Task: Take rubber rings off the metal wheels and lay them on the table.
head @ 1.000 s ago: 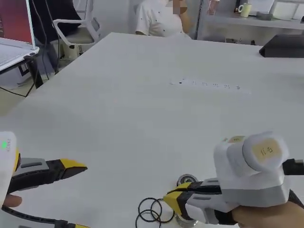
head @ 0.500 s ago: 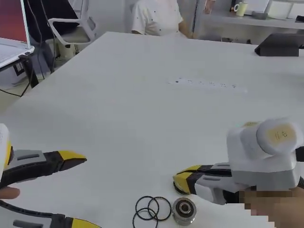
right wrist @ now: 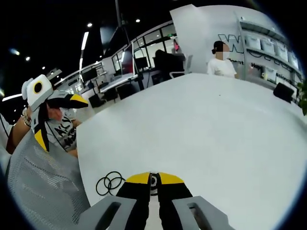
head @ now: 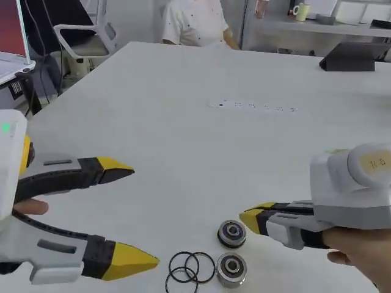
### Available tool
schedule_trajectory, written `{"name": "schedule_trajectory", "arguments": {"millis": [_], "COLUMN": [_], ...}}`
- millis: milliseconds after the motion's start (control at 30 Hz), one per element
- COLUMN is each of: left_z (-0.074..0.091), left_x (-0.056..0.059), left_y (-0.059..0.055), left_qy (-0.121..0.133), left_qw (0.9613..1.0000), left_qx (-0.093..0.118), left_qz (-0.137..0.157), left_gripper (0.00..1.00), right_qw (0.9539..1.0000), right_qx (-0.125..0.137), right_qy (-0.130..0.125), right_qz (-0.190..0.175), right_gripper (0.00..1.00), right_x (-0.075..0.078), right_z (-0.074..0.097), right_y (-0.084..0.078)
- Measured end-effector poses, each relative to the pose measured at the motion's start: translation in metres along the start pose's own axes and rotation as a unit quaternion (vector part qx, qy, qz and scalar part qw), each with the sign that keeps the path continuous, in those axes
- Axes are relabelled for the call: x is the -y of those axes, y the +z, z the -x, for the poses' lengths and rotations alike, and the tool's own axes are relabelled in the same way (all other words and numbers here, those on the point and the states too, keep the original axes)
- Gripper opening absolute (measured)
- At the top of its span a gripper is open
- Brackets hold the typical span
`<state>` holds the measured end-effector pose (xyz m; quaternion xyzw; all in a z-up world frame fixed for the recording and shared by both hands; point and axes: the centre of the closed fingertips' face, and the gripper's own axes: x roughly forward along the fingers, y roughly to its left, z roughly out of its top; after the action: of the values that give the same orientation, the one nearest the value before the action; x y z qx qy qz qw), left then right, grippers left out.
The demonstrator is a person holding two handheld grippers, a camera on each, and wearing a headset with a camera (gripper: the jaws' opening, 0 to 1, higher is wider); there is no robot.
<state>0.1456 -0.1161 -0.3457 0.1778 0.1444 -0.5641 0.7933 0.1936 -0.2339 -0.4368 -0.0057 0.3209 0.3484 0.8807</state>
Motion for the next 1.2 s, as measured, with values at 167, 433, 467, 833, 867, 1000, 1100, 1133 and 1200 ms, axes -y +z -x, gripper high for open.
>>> {"name": "schedule_trajectory", "arguments": {"millis": [167,433,467,833,867,1000,1100,1133,1200], "left_z": [-0.014,-0.04,-0.043,-0.08,-0.085,-0.1,-0.112,-0.115,-0.122], "left_x": [-0.004,-0.016,-0.017,-0.019,-0.02,-0.018,-0.014,-0.013,-0.011], "left_y": [0.014,0.038,0.04,0.051,0.051,0.044,0.034,0.031,0.021], "left_qy": [-0.011,-0.024,-0.025,-0.056,-0.059,-0.072,-0.081,-0.083,-0.088], "left_qw": [0.9996,0.9975,0.9971,0.9938,0.9936,0.9928,0.9926,0.9924,0.9925], "left_qx": [0.002,0.01,0.009,0.008,0.009,0.003,-0.004,-0.005,-0.01], "left_qz": [-0.026,-0.066,-0.071,-0.096,-0.096,-0.096,-0.09,-0.091,-0.084], "left_gripper": [0.66,0.58,0.58,0.51,0.5,0.43,0.41,0.41,0.39], "right_qw": [0.9999,0.9994,0.9994,0.9988,0.9988,0.9985,0.9983,0.9983,0.9981], "right_qx": [-0.016,-0.033,-0.034,-0.047,-0.048,-0.051,-0.052,-0.053,-0.053], "right_qy": [-0.002,0.006,0.007,0.009,0.01,0.013,0.015,0.015,0.016], "right_qz": [-0.004,0.005,0.004,0.007,0.008,0.011,0.019,0.02,0.025], "right_gripper": [0.03,0.06,0.06,0.1,0.1,0.11,0.11,0.12,0.13], "right_x": [0.008,0.009,0.009,0.012,0.012,0.011,0.01,0.01,0.009], "right_z": [-0.001,-0.002,-0.002,-0.004,-0.004,-0.005,-0.006,-0.006,-0.006], "right_y": [-0.012,-0.022,-0.023,-0.032,-0.033,-0.035,-0.036,-0.037,-0.037]}}
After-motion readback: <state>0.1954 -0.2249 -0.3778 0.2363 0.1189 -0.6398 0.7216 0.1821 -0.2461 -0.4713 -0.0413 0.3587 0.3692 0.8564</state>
